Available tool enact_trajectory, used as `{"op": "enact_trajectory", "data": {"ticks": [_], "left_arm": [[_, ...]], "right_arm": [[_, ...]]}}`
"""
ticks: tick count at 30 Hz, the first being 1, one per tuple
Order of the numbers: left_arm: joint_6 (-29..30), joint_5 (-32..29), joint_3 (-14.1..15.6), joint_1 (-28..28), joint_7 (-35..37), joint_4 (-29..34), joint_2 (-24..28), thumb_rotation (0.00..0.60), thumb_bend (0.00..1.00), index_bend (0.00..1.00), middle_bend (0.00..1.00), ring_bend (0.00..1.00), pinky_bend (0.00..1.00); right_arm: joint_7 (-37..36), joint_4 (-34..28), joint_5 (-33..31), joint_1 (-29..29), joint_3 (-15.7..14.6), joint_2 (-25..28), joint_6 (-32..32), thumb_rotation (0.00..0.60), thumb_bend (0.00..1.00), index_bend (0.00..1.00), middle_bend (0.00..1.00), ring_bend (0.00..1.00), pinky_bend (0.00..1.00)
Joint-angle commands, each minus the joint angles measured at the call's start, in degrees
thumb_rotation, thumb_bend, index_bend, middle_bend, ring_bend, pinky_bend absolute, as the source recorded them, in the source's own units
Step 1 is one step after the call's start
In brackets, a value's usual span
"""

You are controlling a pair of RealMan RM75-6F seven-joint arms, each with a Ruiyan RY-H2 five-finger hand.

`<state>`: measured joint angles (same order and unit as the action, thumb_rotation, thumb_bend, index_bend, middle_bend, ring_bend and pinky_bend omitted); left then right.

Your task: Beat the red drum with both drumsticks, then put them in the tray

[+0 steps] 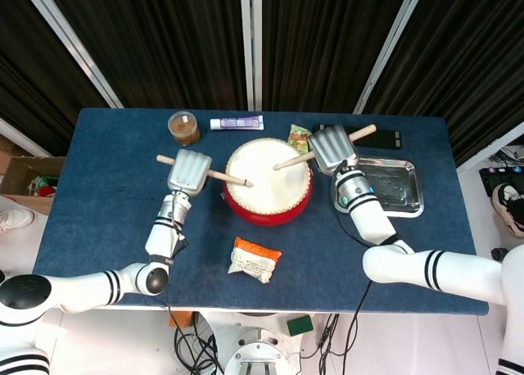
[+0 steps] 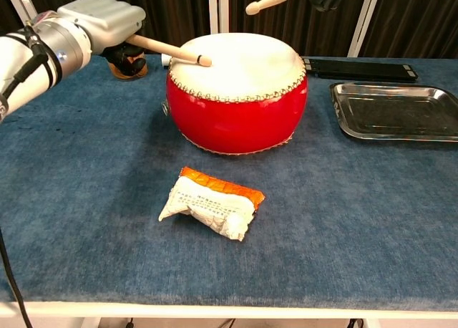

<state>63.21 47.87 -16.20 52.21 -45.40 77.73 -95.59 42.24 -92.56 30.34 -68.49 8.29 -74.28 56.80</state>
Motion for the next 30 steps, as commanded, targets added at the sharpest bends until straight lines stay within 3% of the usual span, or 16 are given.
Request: {"op": "enact_trajectory", "data": {"ticks": [1, 4, 6, 13, 17, 26, 30], "left_arm": [[3.89, 2.64, -1.91, -0.94, 3.46, 5.63, 3.04, 0.6, 0.47, 1.0, 1.0, 0.99, 1.0], [4.77, 3.3, -2.75, -1.33, 4.73, 8.67, 4.52, 0.6, 0.47, 1.0, 1.0, 0.99, 1.0], [4.19, 2.83, -2.46, -1.06, 4.48, 8.73, 4.29, 0.6, 0.47, 1.0, 1.0, 0.99, 1.0], [-1.08, -1.07, 1.5, 1.18, 0.28, 1.26, -0.83, 0.6, 0.47, 1.0, 1.0, 0.99, 1.0], [1.29, -0.09, 0.28, 0.91, 1.56, 1.59, -0.72, 0.6, 0.47, 1.0, 1.0, 0.99, 1.0], [6.21, 3.29, -2.49, -0.9, 3.89, 11.12, 5.85, 0.6, 0.47, 1.0, 1.0, 0.98, 1.0], [6.33, 2.96, -2.4, -1.57, 4.94, 11.62, 6.68, 0.6, 0.47, 1.0, 1.0, 0.98, 1.0]], "right_arm": [[5.09, 4.38, -1.61, -0.72, -2.76, -4.12, -2.34, 0.6, 1.0, 1.0, 1.0, 1.0, 0.93], [10.58, 7.72, -3.81, -2.19, -5.3, -7.44, -2.92, 0.6, 1.0, 1.0, 1.0, 1.0, 0.93], [11.44, 8.13, -4.29, -2.37, -5.17, -8.12, -2.16, 0.6, 1.0, 1.0, 1.0, 1.0, 0.93], [3.4, 0.77, -0.54, 0.55, 0.53, -1.28, 1.65, 0.6, 1.0, 1.0, 1.0, 1.0, 0.93], [-1.52, -0.66, 1.98, 2.18, 2.52, 0.58, 0.91, 0.6, 1.0, 1.0, 1.0, 1.0, 0.93], [8.19, 8.54, -2.14, -0.21, -4.06, -7.67, -3.06, 0.6, 1.0, 1.0, 1.0, 1.0, 0.93], [3.7, 7.28, -1.07, 1.84, -2.1, -6.55, -1.96, 0.6, 1.0, 1.0, 1.0, 1.0, 0.93]]}}
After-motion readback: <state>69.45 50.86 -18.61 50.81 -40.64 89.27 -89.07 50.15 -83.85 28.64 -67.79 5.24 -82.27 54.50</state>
